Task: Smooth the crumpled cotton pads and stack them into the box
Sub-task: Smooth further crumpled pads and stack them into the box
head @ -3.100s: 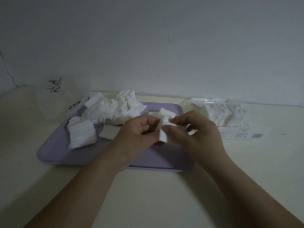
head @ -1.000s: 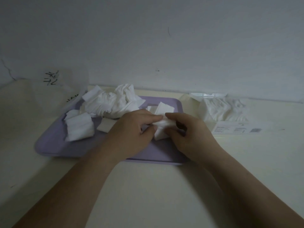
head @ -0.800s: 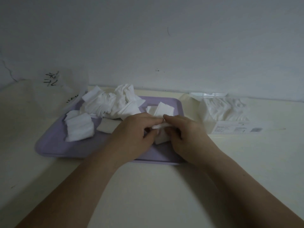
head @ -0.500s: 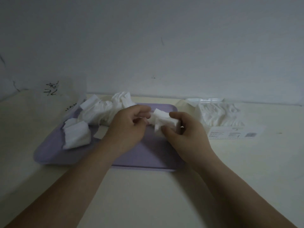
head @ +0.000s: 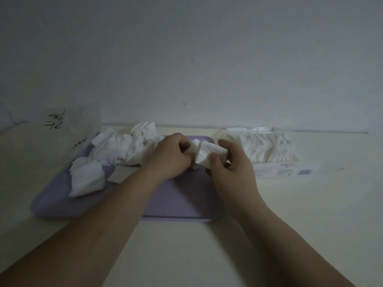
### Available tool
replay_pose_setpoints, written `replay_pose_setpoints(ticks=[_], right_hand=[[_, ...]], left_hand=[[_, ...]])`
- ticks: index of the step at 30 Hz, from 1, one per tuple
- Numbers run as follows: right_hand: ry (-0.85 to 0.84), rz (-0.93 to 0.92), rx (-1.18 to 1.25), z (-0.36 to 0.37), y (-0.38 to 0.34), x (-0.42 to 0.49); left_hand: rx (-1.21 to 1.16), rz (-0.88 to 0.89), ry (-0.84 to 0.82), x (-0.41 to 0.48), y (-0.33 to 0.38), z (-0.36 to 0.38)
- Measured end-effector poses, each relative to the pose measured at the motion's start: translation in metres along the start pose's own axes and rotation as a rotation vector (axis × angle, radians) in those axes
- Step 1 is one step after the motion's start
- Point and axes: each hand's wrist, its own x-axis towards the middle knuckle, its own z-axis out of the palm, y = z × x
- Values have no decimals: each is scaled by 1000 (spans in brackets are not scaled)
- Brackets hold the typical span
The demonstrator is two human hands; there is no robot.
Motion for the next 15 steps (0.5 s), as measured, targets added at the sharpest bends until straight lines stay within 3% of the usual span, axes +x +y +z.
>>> replay_pose_setpoints(ticks=[5, 9, 15], right_hand=[[52, -12, -26, 0, -1, -1], [7, -9, -91, 1, -3, -3], [-14, -50, -174, -3, -5, -5]], left_hand=[[-322, -39, 46, -16, -12, -23], [-654, -121, -60, -38, -22, -44], [-463, 50, -54, -53, -39, -38]])
